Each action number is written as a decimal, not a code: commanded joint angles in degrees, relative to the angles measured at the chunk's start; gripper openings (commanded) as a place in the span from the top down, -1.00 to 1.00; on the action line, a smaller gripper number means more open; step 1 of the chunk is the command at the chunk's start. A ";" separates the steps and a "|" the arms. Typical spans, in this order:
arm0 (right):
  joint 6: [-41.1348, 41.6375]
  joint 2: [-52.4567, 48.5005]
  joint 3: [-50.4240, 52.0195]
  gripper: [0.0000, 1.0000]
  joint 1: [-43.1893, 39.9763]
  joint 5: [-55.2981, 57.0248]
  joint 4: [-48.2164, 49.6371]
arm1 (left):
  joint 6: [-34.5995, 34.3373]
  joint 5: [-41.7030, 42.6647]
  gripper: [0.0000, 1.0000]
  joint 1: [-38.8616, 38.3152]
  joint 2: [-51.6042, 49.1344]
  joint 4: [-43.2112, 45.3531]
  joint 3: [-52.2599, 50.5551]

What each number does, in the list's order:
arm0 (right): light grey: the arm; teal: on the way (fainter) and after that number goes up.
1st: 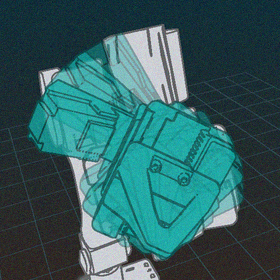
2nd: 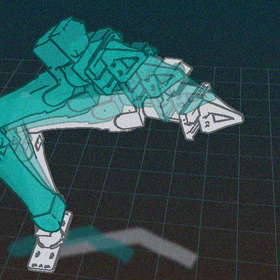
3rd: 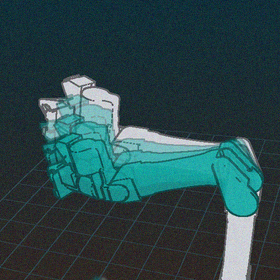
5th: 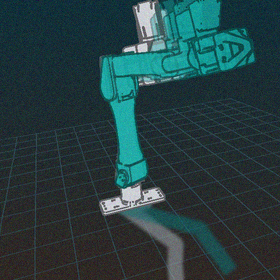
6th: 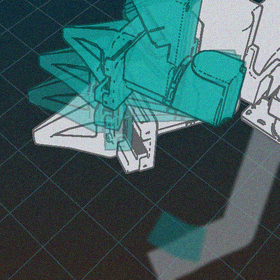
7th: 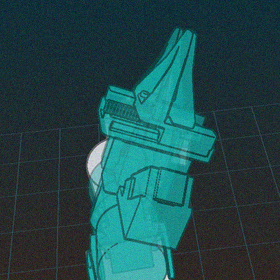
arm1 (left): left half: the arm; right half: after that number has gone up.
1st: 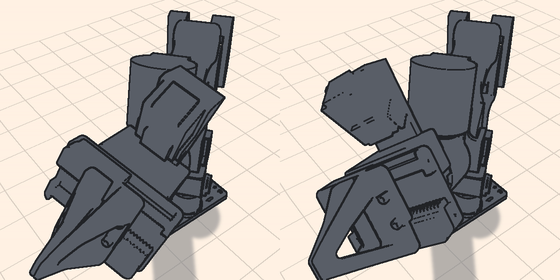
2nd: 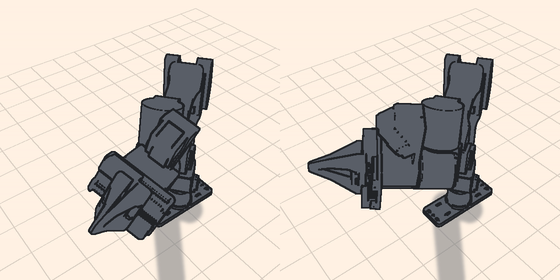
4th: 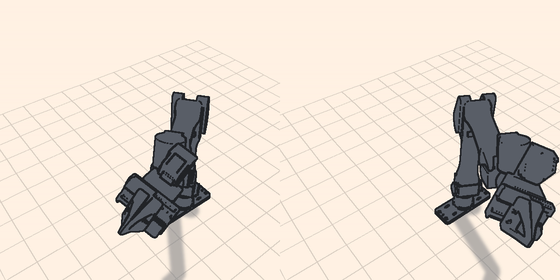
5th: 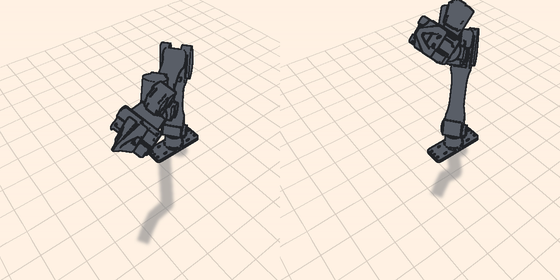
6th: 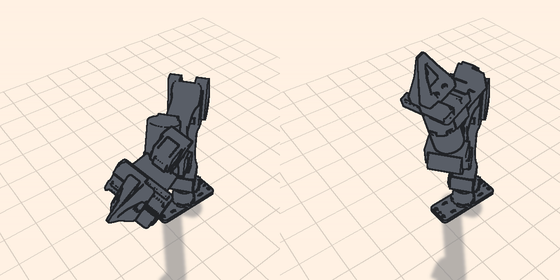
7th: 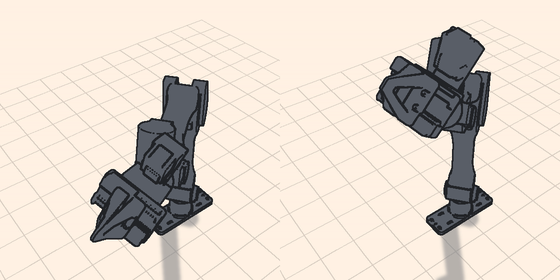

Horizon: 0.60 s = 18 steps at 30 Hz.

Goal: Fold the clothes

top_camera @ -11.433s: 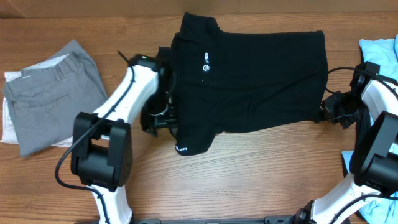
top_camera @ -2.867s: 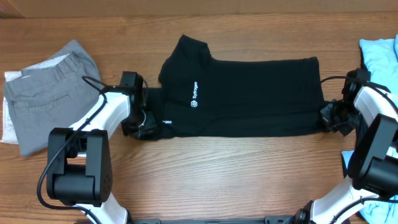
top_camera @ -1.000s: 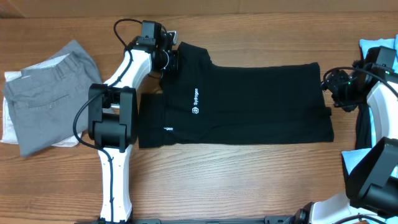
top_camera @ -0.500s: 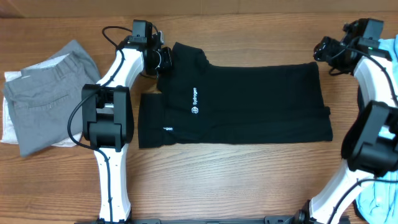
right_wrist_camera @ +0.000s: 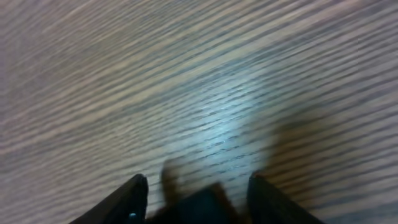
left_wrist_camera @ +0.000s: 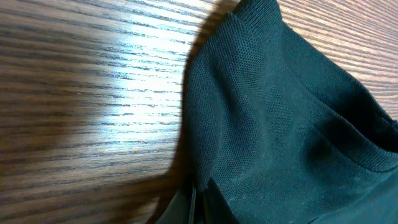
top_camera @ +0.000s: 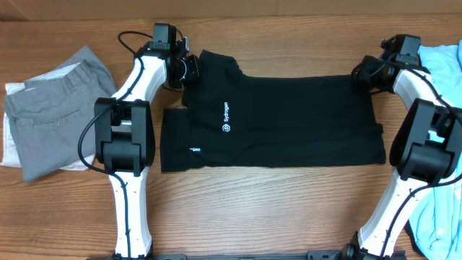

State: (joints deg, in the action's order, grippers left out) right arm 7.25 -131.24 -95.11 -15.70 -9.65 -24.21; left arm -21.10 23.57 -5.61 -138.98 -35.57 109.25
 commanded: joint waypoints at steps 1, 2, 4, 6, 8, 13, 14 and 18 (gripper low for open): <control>0.22 -1.33 -0.90 0.11 1.42 2.25 -1.09 | -0.76 -1.70 0.92 0.33 1.42 -0.48 0.79; 0.24 -1.33 -0.90 0.24 1.57 4.20 -1.60 | -0.76 -1.70 0.92 0.33 1.42 -0.61 0.79; 0.90 -1.33 -0.90 0.40 1.55 5.99 -2.03 | -0.76 -1.70 0.92 0.33 1.42 -0.68 0.79; 1.99 -1.33 -0.90 0.70 1.55 7.13 -2.40 | -0.76 -1.70 0.92 0.33 1.42 -0.63 0.79; 3.23 -1.33 -0.90 0.81 1.46 7.56 -2.51 | -0.74 -1.68 0.92 0.33 1.42 -0.63 0.79; 4.79 -0.96 -1.84 0.91 1.38 8.81 -4.59 | 2.73 -0.79 0.92 0.33 2.82 -0.39 0.90; 4.94 -0.61 -2.56 0.92 1.38 9.75 -5.95 | 3.28 -0.55 0.92 0.35 3.48 -0.39 0.90; 5.20 2.08 -5.44 0.92 1.14 11.61 -11.50 | 4.00 -0.59 0.90 0.39 7.93 -0.68 0.90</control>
State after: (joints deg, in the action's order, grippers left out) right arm 11.79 -131.24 -97.54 -14.22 -1.23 -32.67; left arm -19.22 23.55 -5.61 -137.60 -36.10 109.23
